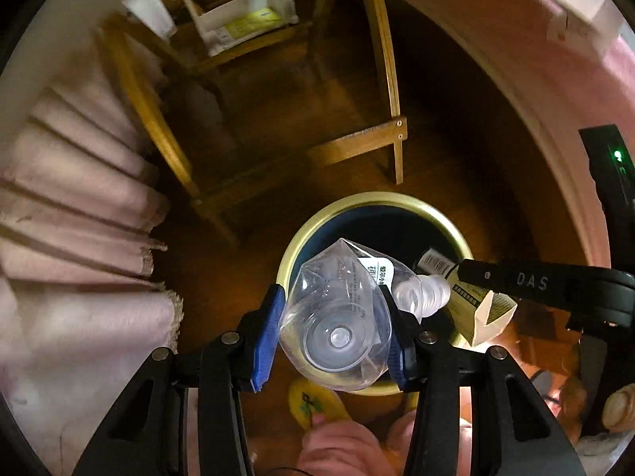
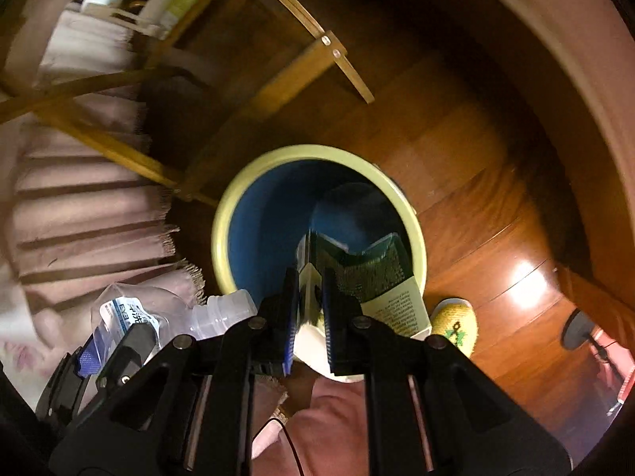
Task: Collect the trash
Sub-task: 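Carry bottle and green box down over the bin and open both tools, then raise both tools back toward the table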
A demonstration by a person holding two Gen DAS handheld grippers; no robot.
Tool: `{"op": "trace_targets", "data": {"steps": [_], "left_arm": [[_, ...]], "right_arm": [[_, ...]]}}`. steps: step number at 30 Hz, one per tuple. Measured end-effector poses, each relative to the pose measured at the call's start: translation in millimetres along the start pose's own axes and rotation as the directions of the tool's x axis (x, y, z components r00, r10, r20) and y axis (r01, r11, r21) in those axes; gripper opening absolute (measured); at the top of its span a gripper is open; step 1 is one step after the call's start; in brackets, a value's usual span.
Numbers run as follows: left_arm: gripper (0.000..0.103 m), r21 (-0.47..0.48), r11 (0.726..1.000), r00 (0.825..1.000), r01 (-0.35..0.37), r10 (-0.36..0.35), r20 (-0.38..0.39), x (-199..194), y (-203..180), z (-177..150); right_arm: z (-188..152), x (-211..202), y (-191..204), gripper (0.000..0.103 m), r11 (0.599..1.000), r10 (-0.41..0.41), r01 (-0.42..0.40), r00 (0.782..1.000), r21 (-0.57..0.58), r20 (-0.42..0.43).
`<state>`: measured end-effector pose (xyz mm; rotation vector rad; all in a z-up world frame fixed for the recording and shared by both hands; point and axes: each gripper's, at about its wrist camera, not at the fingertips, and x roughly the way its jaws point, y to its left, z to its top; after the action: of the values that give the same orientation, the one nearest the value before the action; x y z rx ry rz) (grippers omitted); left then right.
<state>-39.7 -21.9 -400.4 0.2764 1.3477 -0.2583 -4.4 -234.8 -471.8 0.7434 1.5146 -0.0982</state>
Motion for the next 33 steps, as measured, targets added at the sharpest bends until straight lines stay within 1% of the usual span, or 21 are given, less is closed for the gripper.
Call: {"op": "trace_targets", "data": {"steps": [1,2,3,4,5,6,7,9,13,18,21,26,27,33], "left_arm": [[0.049,0.008,1.0,1.0,-0.001,0.001,-0.002,8,-2,-1],[0.051,0.011,1.0,1.0,-0.002,0.002,-0.004,13,0,6],[0.056,0.01,1.0,1.0,0.0,0.0,-0.009,20,1,12],[0.063,0.005,1.0,1.0,0.005,-0.005,-0.01,23,5,13],[0.067,-0.002,1.0,1.0,0.017,-0.017,-0.013,26,8,18],[0.076,-0.012,1.0,1.0,0.026,-0.026,-0.013,28,12,19],[0.084,-0.016,1.0,1.0,0.022,-0.022,-0.016,28,18,23],[0.085,-0.023,1.0,1.0,0.017,-0.018,-0.018,26,26,25],[0.085,-0.047,0.999,1.0,0.013,-0.013,-0.006,1,37,31],[0.085,-0.088,0.996,1.0,0.017,-0.015,0.021,-56,54,37],[0.085,-0.104,0.994,0.999,0.021,-0.018,0.034,-99,62,42],[0.085,-0.119,0.993,0.997,0.018,-0.008,0.077,-182,73,52],[0.085,-0.124,0.992,0.996,0.016,-0.005,0.092,-205,77,56],[0.085,-0.15,0.989,0.988,-0.006,0.029,0.154,-304,89,73]], "right_arm": [[1,9,-3,0.009,1.0,-0.012,0.012,1.0,0.009,0.0],[1,19,-7,0.009,1.0,-0.022,0.022,1.0,0.014,-0.003],[3,26,-7,0.01,0.999,-0.027,0.027,1.0,0.018,-0.007],[3,32,-8,0.014,0.999,-0.033,0.033,0.999,0.02,-0.011],[3,38,-10,0.018,0.999,-0.039,0.039,0.999,0.018,-0.014],[4,40,-8,0.031,0.999,-0.042,0.042,0.999,0.017,-0.016],[5,42,-9,0.041,0.999,-0.041,0.041,0.999,0.014,-0.015],[2,37,-4,0.043,0.999,-0.047,0.047,0.999,-0.002,0.002],[-2,22,12,0.043,0.996,-0.066,0.066,0.998,-0.053,0.007],[-13,-20,37,0.043,0.99,-0.082,0.084,0.996,-0.116,0.024],[-21,-57,51,0.043,0.985,-0.077,0.082,0.996,-0.15,0.04],[-35,-135,80,0.043,0.978,-0.06,0.072,0.996,-0.194,0.064],[-36,-151,84,0.043,0.977,-0.054,0.067,0.996,-0.203,0.07],[-45,-255,119,0.043,0.961,-0.013,0.043,0.994,-0.273,0.112]]}}
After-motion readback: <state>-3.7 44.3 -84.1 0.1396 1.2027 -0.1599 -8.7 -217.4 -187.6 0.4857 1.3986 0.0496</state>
